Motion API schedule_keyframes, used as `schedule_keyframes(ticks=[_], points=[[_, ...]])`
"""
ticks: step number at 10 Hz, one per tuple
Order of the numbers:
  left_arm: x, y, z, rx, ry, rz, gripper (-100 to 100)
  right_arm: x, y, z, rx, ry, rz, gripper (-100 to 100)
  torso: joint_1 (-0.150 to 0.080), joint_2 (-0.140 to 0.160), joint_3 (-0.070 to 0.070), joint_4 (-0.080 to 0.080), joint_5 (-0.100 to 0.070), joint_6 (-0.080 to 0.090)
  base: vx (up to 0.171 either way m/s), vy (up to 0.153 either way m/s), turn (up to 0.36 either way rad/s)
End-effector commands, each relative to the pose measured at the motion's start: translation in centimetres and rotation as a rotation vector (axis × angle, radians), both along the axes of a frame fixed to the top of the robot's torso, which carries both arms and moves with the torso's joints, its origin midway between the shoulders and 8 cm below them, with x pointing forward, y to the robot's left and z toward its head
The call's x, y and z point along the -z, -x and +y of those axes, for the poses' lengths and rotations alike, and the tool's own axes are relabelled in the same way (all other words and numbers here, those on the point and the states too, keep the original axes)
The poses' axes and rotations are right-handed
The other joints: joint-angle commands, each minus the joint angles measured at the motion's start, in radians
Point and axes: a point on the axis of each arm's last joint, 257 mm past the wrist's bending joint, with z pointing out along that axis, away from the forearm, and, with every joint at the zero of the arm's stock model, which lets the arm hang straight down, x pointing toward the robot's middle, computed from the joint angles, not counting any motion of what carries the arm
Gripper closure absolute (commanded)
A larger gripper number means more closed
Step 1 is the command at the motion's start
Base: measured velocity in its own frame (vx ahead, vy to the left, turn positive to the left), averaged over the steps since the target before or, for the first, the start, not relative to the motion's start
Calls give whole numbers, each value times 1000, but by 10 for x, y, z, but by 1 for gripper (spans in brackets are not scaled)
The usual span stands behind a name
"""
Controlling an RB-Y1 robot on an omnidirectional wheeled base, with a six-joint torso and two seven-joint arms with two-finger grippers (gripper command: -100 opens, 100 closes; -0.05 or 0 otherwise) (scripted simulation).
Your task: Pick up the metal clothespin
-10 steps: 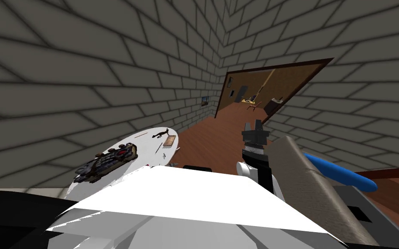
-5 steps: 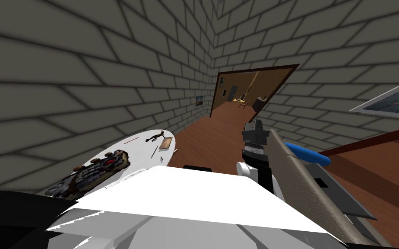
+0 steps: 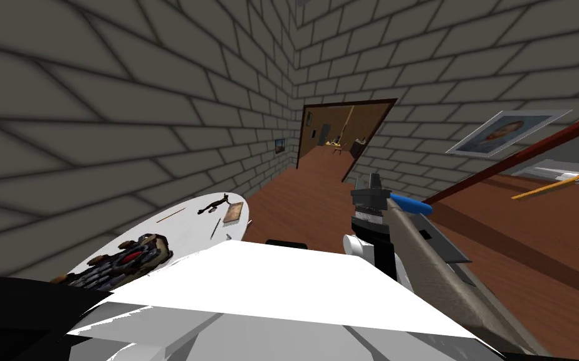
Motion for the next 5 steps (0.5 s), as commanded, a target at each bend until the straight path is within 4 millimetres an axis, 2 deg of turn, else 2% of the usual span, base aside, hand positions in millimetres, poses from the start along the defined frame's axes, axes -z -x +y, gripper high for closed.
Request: schedule_keyframes(ticks=[1, 3, 4, 5], points=[[3, 4, 15, 47, -39, -6, -100, 0, 0, 0, 0, 0, 0, 0, 0, 0, 0, 0, 0, 0, -31, 54, -196], [16, 26, 54, 161, -149, 3, -100, 0, 0, 0, 0, 0, 0, 0, 2, 0, 0, 0, 0, 0, -34, 76, -393], [16, 26, 56, 180, -158, 0, -100, 0, 0, 0, 0, 0, 0, 0, 4, 0, 0, 0, 1, 0, -28, 86, -297], [20, 36, 72, 228, -201, 6, -100, 0, 0, 0, 0, 0, 0, 0, 3, -1, 0, 0, 1, -1, -15, 68, -436]])
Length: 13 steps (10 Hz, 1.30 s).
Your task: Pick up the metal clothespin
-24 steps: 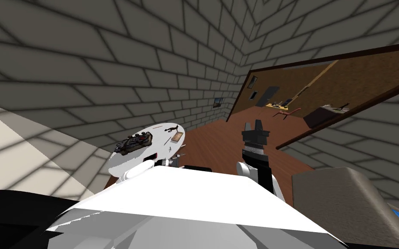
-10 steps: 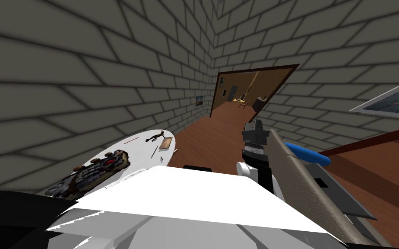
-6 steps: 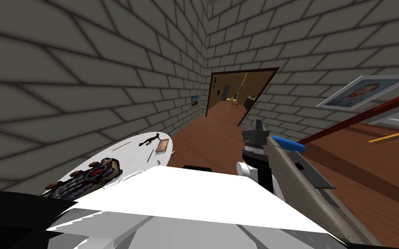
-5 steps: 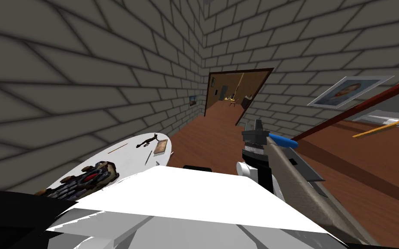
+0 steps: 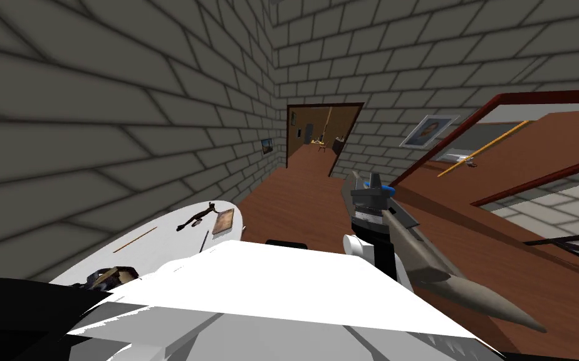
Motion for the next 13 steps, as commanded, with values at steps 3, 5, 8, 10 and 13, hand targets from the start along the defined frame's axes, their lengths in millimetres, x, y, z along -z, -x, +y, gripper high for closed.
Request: schedule_keyframes(ticks=[3, 5, 8, 10, 13], points=[[8, 21, 40, 142, -110, 11, -100, 0, 0, 0, 0, 0, 0, 0, -1, -1, 0, 0, 0, -1, -19, 64, -278], [10, 28, 51, 183, -140, 16, -100, 0, 0, 0, 0, 0, 0, 0, 0, -1, 0, 0, 0, -1, -11, 65, -250], [13, 37, 67, 246, -183, 23, -100, 0, 0, 0, 0, 0, 0, 0, 0, -2, -1, 0, 0, -1, -10, 62, -265], [14, 40, 75, 288, -207, 24, -100, 0, 0, 0, 0, 0, 0, 0, -2, -2, -1, -1, 0, -1, -5, 39, -177], [19, 52, 69, 243, -203, 23, -100, 0, 0, 0, 0, 0, 0, 0, -5, -3, -2, -1, -1, -2, -4, 15, -101]])
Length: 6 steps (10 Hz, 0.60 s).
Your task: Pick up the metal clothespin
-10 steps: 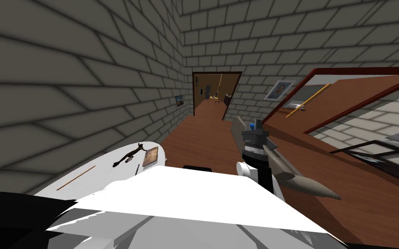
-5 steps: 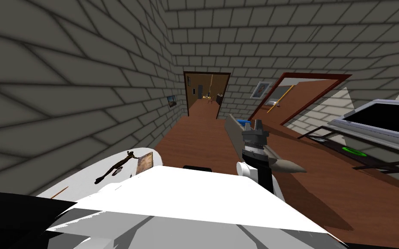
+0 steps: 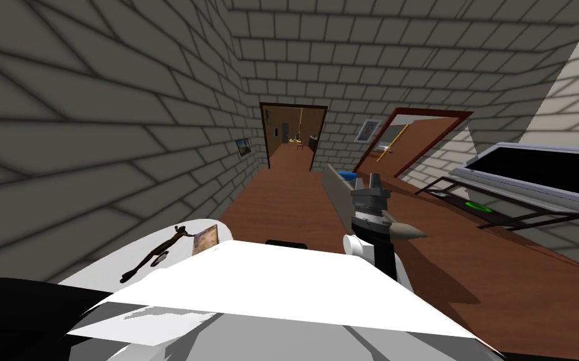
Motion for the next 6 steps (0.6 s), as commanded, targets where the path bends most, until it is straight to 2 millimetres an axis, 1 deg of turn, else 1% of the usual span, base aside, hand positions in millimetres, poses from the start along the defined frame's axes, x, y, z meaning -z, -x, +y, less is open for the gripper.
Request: schedule_keyframes(ticks=[1, 4, 5, 6], points=[[5, 11, -5, -37, -2, -7, -100, 0, 0, 0, 0, 0, 0, 0, 0, 0, 0, 0, 0, 0, -18, 37, -275], [11, 31, -13, -89, -5, -14, -100, 0, 0, 0, 0, 0, 0, 0, 1, 1, 0, 0, 0, -1, -22, 32, -173], [11, 31, -13, -89, -5, -14, -100, 0, 0, 0, 0, 0, 0, 0, 1, 1, 1, 0, 0, 0, -14, 18, -62], [13, 37, -16, -106, -5, -16, -100, 0, 0, 0, 0, 0, 0, 0, 0, 0, 0, 0, 0, -1, -10, 9, -110]])
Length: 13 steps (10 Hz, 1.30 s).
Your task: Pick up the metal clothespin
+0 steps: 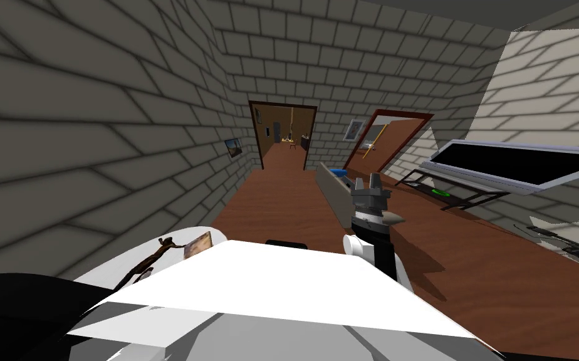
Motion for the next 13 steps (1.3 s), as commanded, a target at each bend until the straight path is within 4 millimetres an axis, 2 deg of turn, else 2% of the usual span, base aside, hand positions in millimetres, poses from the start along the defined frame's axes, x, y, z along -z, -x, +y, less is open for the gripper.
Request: schedule_keyframes(ticks=[1, 3, 4, 5, 9, 10, 11, 13], points=[[3, 10, -4, -29, -1, -4, -100, 0, 0, 0, 0, 0, 0, 0, 0, 0, 0, 0, 0, 0, -14, 15, -167], [6, 24, -10, -65, -3, -8, -100, 0, 0, 0, 0, 0, 0, 0, 1, 0, 0, 0, 0, 0, -22, 22, -182], [4, 20, -9, -49, -3, -6, -100, 0, 0, 0, 0, 0, 0, 0, 1, 1, 1, 0, 0, 0, -15, 13, -38], [4, 21, -9, -54, -3, -8, 100, 0, 0, 0, 0, 0, 0, 0, 0, 0, 0, 0, 0, 0, 0, 0, 0], [4, 21, -9, -54, -3, -7, 100, 0, 0, 0, 0, 0, 0, 0, 0, -1, -1, 0, 1, 0, 0, 0, 0], [4, 21, -9, -54, -3, -7, 0, 0, 0, 0, 0, 0, 0, 0, 0, -1, -1, 0, 1, 0, 0, 0, 0], [3, 10, -4, -29, -1, -4, 100, 0, 0, 0, 0, 0, 0, 0, 0, -1, -1, 0, 1, 0, 16, -9, 240], [-1, -3, 1, 7, 0, 0, 100, 0, 0, 0, 0, 0, 0, 0, -2, -3, -2, -1, 0, -2, 31, -32, 235]])
